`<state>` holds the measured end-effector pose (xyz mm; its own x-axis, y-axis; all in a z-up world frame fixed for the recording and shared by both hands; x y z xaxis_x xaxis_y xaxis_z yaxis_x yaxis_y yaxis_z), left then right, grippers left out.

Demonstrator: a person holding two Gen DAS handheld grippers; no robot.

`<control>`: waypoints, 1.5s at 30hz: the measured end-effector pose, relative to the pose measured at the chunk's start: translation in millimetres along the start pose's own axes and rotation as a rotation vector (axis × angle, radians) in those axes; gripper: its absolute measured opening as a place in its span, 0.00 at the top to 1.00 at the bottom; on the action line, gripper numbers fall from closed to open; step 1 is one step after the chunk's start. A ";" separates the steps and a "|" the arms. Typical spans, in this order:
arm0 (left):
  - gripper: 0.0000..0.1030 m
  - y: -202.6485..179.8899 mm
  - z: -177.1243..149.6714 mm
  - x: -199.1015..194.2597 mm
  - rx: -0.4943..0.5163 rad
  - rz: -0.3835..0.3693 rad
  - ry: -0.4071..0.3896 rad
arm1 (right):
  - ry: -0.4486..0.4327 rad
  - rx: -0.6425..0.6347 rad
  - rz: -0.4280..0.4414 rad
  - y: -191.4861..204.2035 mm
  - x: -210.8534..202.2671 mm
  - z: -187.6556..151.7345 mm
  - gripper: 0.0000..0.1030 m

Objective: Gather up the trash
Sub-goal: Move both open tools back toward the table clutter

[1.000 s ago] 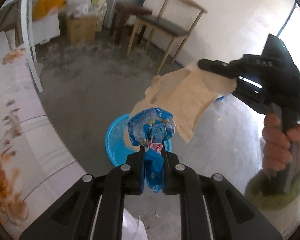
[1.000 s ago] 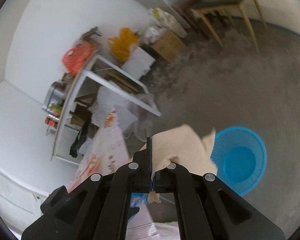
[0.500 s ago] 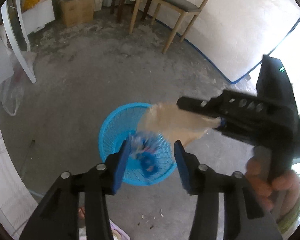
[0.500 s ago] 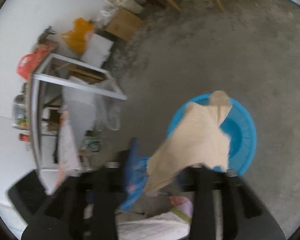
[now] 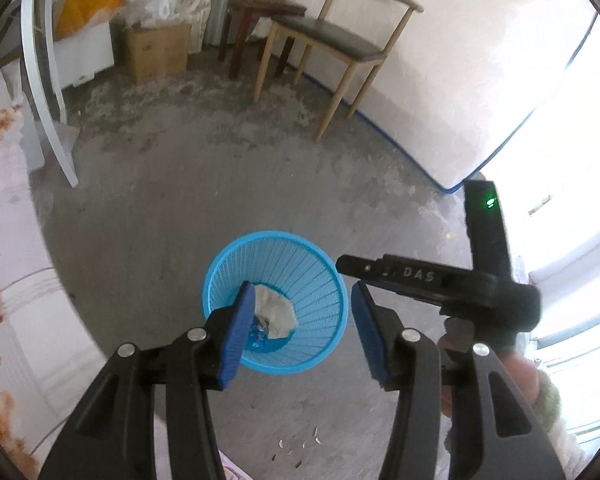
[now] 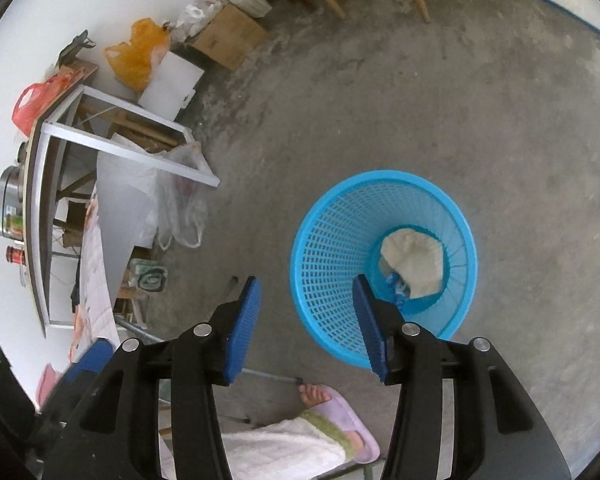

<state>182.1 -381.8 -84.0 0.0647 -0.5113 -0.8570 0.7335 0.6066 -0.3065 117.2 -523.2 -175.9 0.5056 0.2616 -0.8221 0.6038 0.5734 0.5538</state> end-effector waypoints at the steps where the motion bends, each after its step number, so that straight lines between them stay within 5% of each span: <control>1: 0.53 -1.5 -3.1 -10.3 0.007 -0.005 -0.014 | -0.008 -0.011 -0.005 1.1 -3.5 -2.7 0.54; 7: 0.47 -3.4 -29.1 -66.3 0.025 -0.032 -0.087 | -0.084 -0.104 -0.071 16.3 -33.9 -32.9 0.42; 16: 0.39 -3.5 -91.0 -145.8 0.024 -0.043 -0.174 | -0.273 -0.311 -0.279 71.2 -89.7 -97.4 0.09; 21: 0.21 7.9 -125.0 -190.2 0.010 -0.030 -0.250 | -0.390 -0.404 -0.450 111.7 -107.4 -128.1 0.08; 26: 0.08 43.4 -165.2 -237.7 -0.058 0.010 -0.331 | -0.488 -0.581 -0.501 156.4 -113.4 -158.6 0.08; 29: 0.06 68.2 -188.8 -259.8 -0.105 0.048 -0.376 | -0.536 -0.689 -0.443 185.9 -118.2 -173.4 0.08; 34: 0.05 107.9 -231.6 -290.4 -0.189 0.138 -0.455 | -0.551 -0.821 -0.157 224.7 -126.2 -186.0 0.08; 45: 0.06 173.5 -266.5 -331.9 -0.275 0.247 -0.551 | -0.119 -0.732 0.320 295.1 -47.7 -160.8 0.08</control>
<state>107.5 55.3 36.9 0.5993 -0.5293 -0.6006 0.4578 0.8420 -0.2853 172.2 -241.6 5.5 0.6729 0.4386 -0.5957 -0.1176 0.8584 0.4993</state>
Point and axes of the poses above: each gripper's, at about its wrist camera, not at the fingertips, and x roughly the way its jaws point, y to its left, z to its top, the point moved 1 cm from there along x, roughly the way its jaws point, and after that the axes turned 5 degrees about y, right-handed, at the moved point
